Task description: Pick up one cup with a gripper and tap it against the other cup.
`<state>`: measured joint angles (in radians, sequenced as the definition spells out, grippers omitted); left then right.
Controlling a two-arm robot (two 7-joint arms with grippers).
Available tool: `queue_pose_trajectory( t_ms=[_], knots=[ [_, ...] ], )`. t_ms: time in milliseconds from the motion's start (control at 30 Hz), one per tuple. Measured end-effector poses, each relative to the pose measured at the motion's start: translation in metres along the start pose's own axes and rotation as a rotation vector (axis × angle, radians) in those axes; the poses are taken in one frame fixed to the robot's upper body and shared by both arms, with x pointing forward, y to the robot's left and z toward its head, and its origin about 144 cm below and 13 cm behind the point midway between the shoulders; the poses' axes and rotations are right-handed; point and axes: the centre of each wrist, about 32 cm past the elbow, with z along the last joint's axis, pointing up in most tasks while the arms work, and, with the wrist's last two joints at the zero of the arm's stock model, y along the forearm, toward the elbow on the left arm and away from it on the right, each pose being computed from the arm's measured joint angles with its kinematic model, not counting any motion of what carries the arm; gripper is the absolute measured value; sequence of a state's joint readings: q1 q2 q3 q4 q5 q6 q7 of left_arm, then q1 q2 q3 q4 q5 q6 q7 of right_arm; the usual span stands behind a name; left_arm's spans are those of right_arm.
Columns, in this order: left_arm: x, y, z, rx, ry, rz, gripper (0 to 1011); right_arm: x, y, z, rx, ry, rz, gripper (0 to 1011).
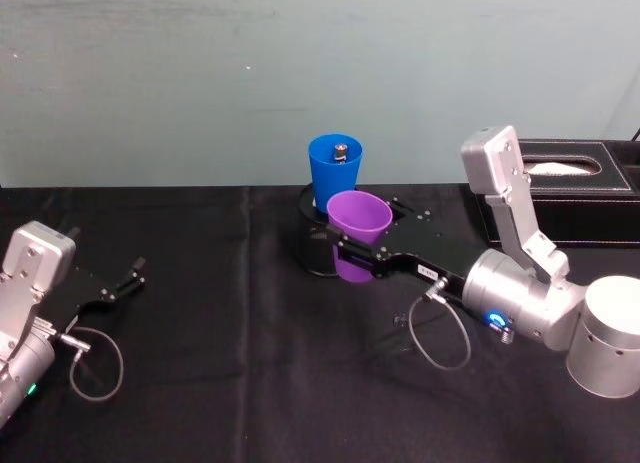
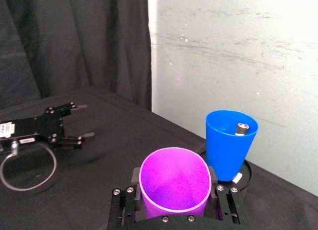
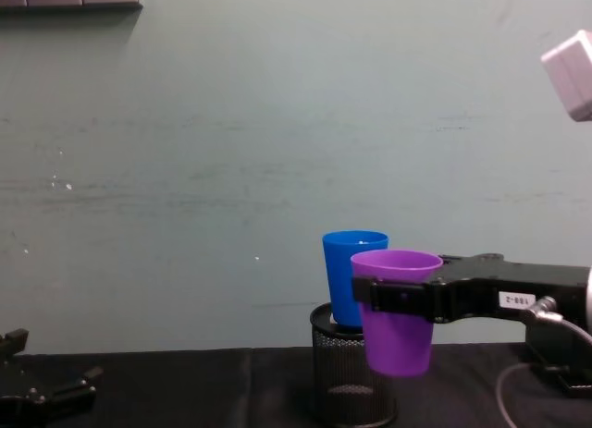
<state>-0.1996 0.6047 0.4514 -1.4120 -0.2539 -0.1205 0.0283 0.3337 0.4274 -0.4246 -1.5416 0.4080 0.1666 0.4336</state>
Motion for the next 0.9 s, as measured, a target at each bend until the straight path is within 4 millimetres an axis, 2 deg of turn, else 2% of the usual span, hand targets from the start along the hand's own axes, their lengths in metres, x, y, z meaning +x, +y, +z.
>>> queue_pose_trajectory(
  t_ms=[333, 900],
  knots=[
    [0.0, 0.0, 0.0, 0.0, 0.0, 0.0, 1000, 0.008, 0.021, -0.003, 0.02, 0.0, -0.027, 735],
    [0.0, 0.0, 0.0, 0.0, 0.0, 0.0, 1000, 0.018, 0.046, 0.0, 0.022, 0.01, -0.035, 735]
  ],
)
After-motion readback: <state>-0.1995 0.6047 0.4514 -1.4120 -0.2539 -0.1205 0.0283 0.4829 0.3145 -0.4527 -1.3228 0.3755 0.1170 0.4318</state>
